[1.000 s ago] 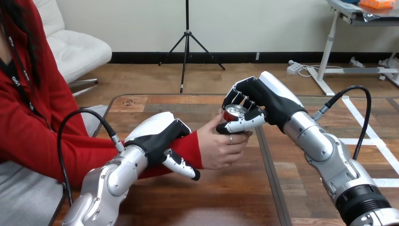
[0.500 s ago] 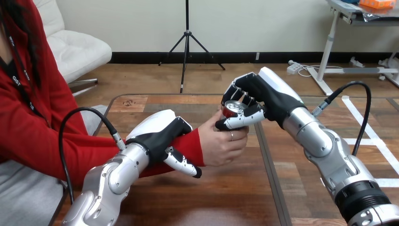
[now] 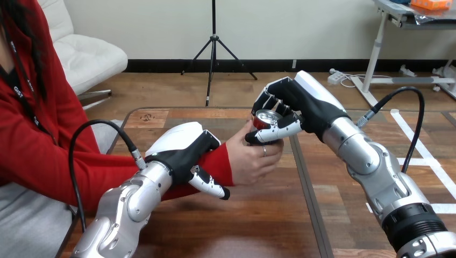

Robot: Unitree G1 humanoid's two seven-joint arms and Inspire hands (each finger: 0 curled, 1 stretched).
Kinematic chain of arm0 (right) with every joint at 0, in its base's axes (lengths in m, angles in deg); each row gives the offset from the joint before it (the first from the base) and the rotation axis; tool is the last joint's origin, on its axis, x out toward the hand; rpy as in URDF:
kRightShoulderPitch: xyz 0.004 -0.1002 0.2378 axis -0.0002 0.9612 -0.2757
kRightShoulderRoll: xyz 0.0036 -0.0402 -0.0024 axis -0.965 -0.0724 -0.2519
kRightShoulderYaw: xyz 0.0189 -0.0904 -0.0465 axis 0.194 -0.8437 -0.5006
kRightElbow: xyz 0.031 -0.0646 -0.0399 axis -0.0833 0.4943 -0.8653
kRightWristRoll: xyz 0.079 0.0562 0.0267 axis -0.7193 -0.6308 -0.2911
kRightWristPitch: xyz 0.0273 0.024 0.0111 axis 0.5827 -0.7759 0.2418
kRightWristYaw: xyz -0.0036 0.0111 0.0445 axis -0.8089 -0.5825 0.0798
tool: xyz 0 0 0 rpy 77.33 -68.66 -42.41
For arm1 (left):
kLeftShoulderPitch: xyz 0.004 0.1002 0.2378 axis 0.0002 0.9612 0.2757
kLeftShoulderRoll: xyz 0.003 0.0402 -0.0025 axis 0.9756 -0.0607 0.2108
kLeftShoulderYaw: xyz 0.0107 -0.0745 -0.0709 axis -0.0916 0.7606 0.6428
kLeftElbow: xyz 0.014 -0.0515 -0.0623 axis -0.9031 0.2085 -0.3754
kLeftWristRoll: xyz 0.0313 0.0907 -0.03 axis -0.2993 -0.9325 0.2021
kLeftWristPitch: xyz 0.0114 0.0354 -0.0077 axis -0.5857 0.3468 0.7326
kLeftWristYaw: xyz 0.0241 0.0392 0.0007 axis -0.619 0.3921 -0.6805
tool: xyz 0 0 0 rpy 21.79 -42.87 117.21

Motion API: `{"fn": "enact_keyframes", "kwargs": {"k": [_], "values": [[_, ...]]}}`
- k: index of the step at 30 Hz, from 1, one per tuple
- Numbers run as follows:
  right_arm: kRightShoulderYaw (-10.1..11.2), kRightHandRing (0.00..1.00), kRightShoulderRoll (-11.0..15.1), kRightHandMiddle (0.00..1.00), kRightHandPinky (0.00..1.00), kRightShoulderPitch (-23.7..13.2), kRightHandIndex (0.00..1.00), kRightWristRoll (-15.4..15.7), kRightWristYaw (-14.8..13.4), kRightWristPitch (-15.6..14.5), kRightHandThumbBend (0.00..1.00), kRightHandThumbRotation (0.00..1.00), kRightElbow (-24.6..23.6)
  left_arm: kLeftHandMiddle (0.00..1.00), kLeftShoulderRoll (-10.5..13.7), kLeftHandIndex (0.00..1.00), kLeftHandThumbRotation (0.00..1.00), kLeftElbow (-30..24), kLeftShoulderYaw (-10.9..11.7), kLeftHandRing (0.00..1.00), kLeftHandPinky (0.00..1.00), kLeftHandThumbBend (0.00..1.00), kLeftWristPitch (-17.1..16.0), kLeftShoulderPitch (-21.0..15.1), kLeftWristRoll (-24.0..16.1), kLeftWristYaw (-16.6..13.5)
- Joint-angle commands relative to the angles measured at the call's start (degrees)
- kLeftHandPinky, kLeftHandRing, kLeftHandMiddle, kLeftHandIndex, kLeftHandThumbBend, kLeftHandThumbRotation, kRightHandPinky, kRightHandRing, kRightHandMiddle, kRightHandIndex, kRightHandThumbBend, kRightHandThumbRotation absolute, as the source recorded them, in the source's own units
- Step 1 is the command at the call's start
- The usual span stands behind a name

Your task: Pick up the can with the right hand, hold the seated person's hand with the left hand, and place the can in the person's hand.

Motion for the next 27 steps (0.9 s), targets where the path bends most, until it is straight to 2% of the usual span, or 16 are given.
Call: {"fn": "enact_keyframes", "kwargs": {"k": [1,3,4,6,12,13,15,21,22,27], "values": [[1.87,0.50,-0.68,0.54,0.41,-10.23,0.56,-2.45,0.38,-0.59,0.75,0.16,-7.71,0.45,-1.41,0.48,0.06,-5.45,-1.57,0.38,0.28,0.61,-5.07,-10.57,-0.39,-3.04],[1.93,0.51,-0.55,0.55,0.42,-10.06,0.57,-2.59,0.63,-0.86,0.76,0.22,-8.06,0.46,-1.24,0.49,0.08,-6.01,-1.41,0.39,0.29,0.60,-5.04,-10.34,-0.38,-2.74],[1.95,0.52,-0.48,0.56,0.43,-9.98,0.59,-2.63,0.73,-0.95,0.77,0.29,-8.23,0.47,-1.17,0.50,0.10,-6.24,-1.33,0.41,0.30,0.58,-5.04,-10.23,-0.34,-2.62],[1.99,0.52,-0.30,0.57,0.43,-9.80,0.59,-2.70,0.94,-1.14,0.77,0.34,-8.59,0.48,-1.02,0.51,0.12,-6.65,-1.16,0.41,0.30,0.57,-5.09,-10.02,-0.23,-2.43],[2.06,0.55,0.33,0.59,0.46,-9.44,0.61,-2.84,1.54,-1.66,0.81,0.53,-9.22,0.50,-0.74,0.53,0.14,-7.18,-0.77,0.43,0.32,0.56,-5.32,-9.63,0.08,-2.30],[2.06,0.55,0.44,0.60,0.47,-9.38,0.62,-2.82,1.58,-1.58,0.82,0.59,-9.28,0.51,-0.71,0.54,0.14,-7.31,-0.69,0.44,0.32,0.57,-5.33,-9.55,0.16,-2.25],[2.00,0.56,0.74,0.60,0.48,-9.28,0.62,-2.64,1.55,-1.19,0.83,0.64,-9.28,0.51,-0.65,0.54,0.14,-7.67,-0.52,0.44,0.33,0.57,-5.24,-9.35,0.34,-2.08],[1.79,0.57,1.59,0.61,0.50,-9.10,0.63,-1.92,1.09,0.04,0.87,0.81,-8.87,0.53,-0.45,0.57,0.11,-8.59,-0.08,0.47,0.36,0.63,-4.77,-8.79,0.90,-1.41],[1.79,0.57,1.69,0.61,0.50,-9.06,0.63,-1.83,0.94,0.21,0.88,0.87,-8.82,0.55,-0.41,0.58,0.10,-8.75,-0.04,0.49,0.38,0.66,-4.65,-8.72,0.96,-1.26],[1.76,0.57,2.19,0.61,0.50,-8.92,0.63,-1.59,0.58,1.04,0.90,0.95,-8.47,0.60,-0.09,0.62,0.11,-9.75,0.11,0.55,0.42,0.72,-3.83,-8.22,1.25,-0.41]]}}
